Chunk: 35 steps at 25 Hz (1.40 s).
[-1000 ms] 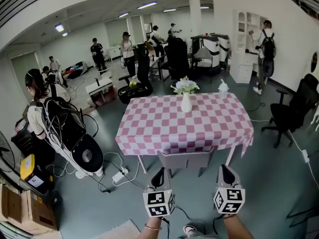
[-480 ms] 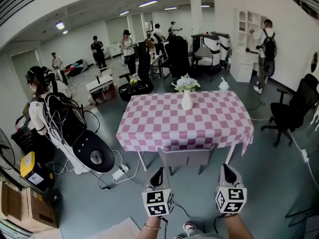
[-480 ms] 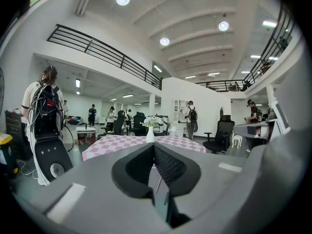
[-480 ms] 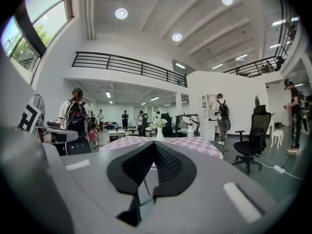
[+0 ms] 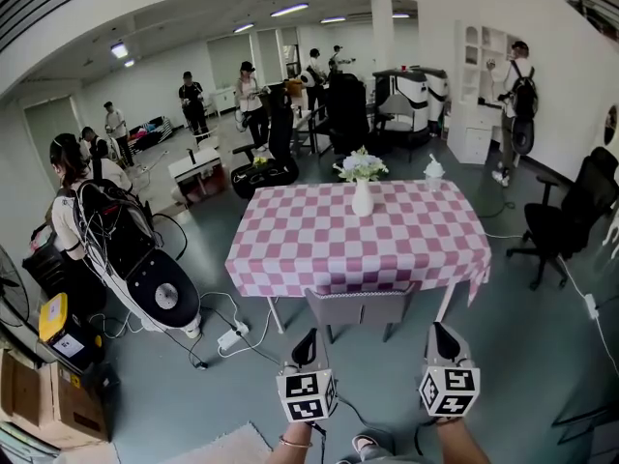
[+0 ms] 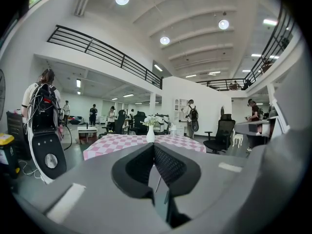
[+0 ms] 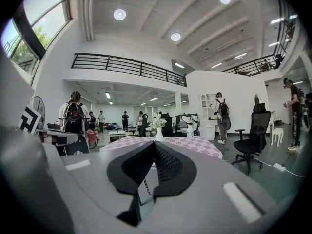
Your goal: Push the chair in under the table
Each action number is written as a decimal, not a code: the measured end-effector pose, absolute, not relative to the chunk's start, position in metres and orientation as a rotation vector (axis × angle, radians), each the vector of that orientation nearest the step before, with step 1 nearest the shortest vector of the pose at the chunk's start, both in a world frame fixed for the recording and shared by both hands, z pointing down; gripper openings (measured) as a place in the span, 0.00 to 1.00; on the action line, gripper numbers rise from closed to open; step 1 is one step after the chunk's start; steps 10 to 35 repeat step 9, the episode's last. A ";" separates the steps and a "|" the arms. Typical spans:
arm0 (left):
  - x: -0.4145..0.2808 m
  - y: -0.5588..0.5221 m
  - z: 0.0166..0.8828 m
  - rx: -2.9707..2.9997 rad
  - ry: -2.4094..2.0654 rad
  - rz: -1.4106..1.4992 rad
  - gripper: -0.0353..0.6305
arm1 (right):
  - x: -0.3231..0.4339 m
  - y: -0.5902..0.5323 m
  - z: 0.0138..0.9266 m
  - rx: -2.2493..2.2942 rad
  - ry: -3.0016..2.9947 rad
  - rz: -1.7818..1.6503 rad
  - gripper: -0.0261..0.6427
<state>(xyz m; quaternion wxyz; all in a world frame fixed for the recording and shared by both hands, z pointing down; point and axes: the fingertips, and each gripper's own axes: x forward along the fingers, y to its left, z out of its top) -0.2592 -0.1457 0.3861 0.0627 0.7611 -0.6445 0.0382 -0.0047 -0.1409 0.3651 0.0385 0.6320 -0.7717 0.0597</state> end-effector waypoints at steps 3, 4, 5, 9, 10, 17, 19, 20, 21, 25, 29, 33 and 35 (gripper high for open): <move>-0.258 -0.145 0.387 2.298 -1.954 0.115 0.05 | 0.001 -0.140 0.367 1.943 -2.366 0.186 0.05; -0.258 -0.145 0.387 2.295 -1.956 0.116 0.06 | 0.002 -0.139 0.367 1.943 -2.366 0.189 0.05; -0.259 -0.145 0.387 2.291 -1.957 0.117 0.05 | 0.003 -0.139 0.368 1.942 -2.366 0.191 0.05; -0.260 -0.144 0.388 2.278 -1.962 0.117 0.06 | 0.005 -0.137 0.367 1.940 -2.362 0.191 0.05; -0.260 -0.144 0.388 2.278 -1.962 0.117 0.06 | 0.005 -0.137 0.367 1.940 -2.362 0.191 0.05; -0.260 -0.144 0.388 2.278 -1.962 0.117 0.06 | 0.005 -0.137 0.367 1.940 -2.362 0.191 0.05; -0.260 -0.144 0.388 2.278 -1.962 0.117 0.06 | 0.005 -0.137 0.367 1.940 -2.362 0.191 0.05; -0.260 -0.144 0.388 2.278 -1.962 0.117 0.06 | 0.005 -0.137 0.367 1.940 -2.362 0.191 0.05; -0.260 -0.144 0.388 2.278 -1.962 0.117 0.06 | 0.005 -0.137 0.367 1.940 -2.362 0.191 0.05; -0.260 -0.144 0.388 2.278 -1.962 0.117 0.06 | 0.005 -0.137 0.367 1.940 -2.362 0.191 0.05; -0.260 -0.144 0.388 2.278 -1.962 0.117 0.06 | 0.005 -0.137 0.367 1.940 -2.362 0.191 0.05; -0.260 -0.144 0.388 2.278 -1.962 0.117 0.06 | 0.005 -0.137 0.367 1.940 -2.362 0.191 0.05; -0.260 -0.144 0.388 2.278 -1.962 0.117 0.06 | 0.005 -0.137 0.367 1.940 -2.362 0.191 0.05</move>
